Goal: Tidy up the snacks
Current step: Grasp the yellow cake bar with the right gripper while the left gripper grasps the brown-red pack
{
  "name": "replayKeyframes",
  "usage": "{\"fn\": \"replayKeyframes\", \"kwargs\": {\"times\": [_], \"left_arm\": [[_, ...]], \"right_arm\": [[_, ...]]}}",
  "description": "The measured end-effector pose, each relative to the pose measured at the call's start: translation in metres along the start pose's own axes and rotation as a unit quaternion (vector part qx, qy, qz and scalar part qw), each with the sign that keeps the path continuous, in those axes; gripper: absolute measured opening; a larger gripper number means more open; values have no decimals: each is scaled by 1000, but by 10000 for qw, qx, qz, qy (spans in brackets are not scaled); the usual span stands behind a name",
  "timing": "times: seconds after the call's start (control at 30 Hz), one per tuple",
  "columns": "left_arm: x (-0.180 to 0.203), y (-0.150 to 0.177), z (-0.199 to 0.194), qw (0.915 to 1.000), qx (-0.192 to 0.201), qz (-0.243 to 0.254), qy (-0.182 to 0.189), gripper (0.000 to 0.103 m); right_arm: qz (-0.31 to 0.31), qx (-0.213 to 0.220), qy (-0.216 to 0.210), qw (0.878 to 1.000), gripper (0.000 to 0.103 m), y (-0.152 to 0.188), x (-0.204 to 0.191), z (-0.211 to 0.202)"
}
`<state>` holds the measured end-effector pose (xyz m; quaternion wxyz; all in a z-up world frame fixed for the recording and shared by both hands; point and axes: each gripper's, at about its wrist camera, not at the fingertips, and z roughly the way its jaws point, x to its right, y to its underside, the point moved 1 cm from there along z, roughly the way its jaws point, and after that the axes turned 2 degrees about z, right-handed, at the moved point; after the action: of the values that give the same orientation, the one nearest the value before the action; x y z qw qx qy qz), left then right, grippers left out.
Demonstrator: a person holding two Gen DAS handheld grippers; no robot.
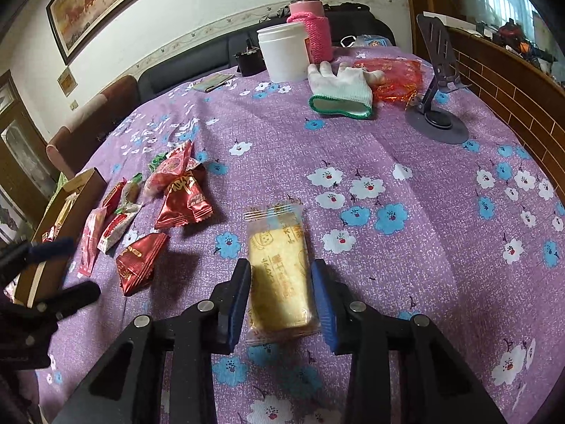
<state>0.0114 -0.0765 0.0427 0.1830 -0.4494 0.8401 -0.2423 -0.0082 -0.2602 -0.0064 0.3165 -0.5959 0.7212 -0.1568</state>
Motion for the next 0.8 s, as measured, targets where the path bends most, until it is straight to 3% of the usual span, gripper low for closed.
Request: {"fn": "replayKeyframes", "kwargs": {"times": [0.1, 0.2, 0.33, 0.4, 0.43, 0.6, 0.63, 0.7, 0.8], "left_arm": [[13, -15, 8, 9986, 143, 440, -250, 79], [25, -23, 28, 9953, 42, 865, -424, 81], [33, -21, 52, 9947, -196, 966, -283, 80], [33, -20, 59, 9959, -390, 804, -114, 71], [32, -20, 57, 9967, -376, 715, 27, 58], [33, -13, 39, 9982, -243, 539, 22, 37], [30, -12, 33, 9989, -197, 431, 69, 32], [25, -8, 22, 9995, -101, 247, 173, 32], [13, 1, -1, 9994, 80, -63, 323, 32]], "right_arm": [[-6, 14, -7, 10000, 37, 0, 0, 0], [-15, 31, -3, 10000, 37, 1, 0, 0], [-107, 53, 50, 9999, 37, 1, -3, 1], [-189, 58, 112, 9997, 37, 2, -6, 1], [-217, 63, 134, 9997, 36, 2, -7, 1], [-59, 63, -10, 10000, 32, 1, -2, 0], [5, 69, -89, 9999, 28, 1, 0, 0], [132, 147, -287, 9994, 17, -1, 4, -4], [256, 230, -383, 9987, 16, -2, 7, -8]]}}
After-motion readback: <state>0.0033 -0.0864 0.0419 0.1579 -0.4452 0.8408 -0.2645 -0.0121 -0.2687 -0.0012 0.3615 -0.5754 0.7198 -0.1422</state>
